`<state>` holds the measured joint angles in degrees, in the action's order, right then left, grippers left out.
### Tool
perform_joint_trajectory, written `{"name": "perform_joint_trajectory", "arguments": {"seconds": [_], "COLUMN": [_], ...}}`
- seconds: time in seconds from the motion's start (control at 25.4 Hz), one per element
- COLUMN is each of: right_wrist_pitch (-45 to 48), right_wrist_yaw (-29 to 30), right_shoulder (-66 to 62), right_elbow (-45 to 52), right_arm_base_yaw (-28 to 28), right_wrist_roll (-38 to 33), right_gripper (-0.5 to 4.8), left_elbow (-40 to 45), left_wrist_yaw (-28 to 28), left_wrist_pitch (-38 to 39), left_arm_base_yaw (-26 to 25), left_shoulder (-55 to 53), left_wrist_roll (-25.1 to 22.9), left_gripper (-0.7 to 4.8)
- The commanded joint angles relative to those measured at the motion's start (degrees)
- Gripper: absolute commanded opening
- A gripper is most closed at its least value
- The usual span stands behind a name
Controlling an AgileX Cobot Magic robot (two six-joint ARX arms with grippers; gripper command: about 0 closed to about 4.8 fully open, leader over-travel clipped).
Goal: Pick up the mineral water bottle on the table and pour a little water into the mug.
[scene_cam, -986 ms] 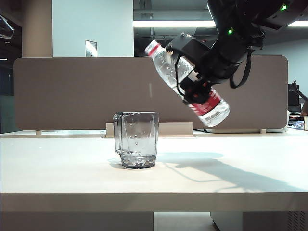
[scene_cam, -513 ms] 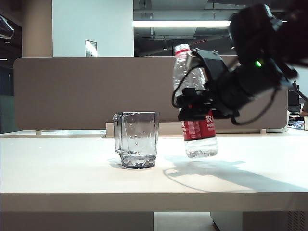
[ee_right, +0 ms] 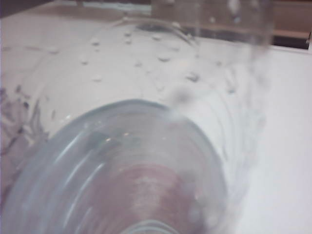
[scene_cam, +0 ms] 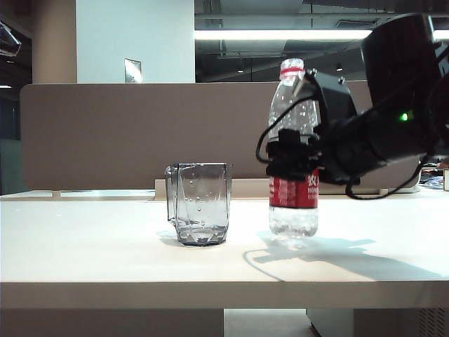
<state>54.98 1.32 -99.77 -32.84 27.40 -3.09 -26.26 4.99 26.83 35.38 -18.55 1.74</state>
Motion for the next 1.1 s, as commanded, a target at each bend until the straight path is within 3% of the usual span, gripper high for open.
{"name": "perform_joint_trajectory", "arguments": {"seconds": [0.04,0.35,0.55,0.75,1.1], "right_wrist_pitch": [4.50,5.25,5.01,4.90,5.64], "right_wrist_yaw": [-0.07,-0.04,-0.02,-0.07,0.24], "right_shoulder": [-1.92,-3.74,-3.74,-3.74,-0.28], "right_elbow": [-0.15,-0.09,-0.07,0.42,4.98], "right_arm_base_yaw": [0.07,0.07,0.07,0.07,0.37], "right_wrist_roll": [-0.24,-0.26,-0.26,-0.26,-0.59], "right_gripper": [2.60,3.19,4.35,4.79,4.79], "left_elbow": [-0.07,-0.07,-0.07,-0.07,-0.07], "left_wrist_yaw": [0.20,0.20,0.20,0.20,0.17], "left_wrist_pitch": [-0.59,-0.59,-0.59,-0.59,-0.59], "left_arm_base_yaw": [0.07,0.07,0.07,0.07,0.07], "left_shoulder": [0.04,0.04,0.04,0.04,0.04], "left_wrist_roll": [-0.22,-0.22,-0.22,-0.22,-0.22], "left_gripper": [-0.05,-0.05,-0.05,-0.05,-0.05]}}
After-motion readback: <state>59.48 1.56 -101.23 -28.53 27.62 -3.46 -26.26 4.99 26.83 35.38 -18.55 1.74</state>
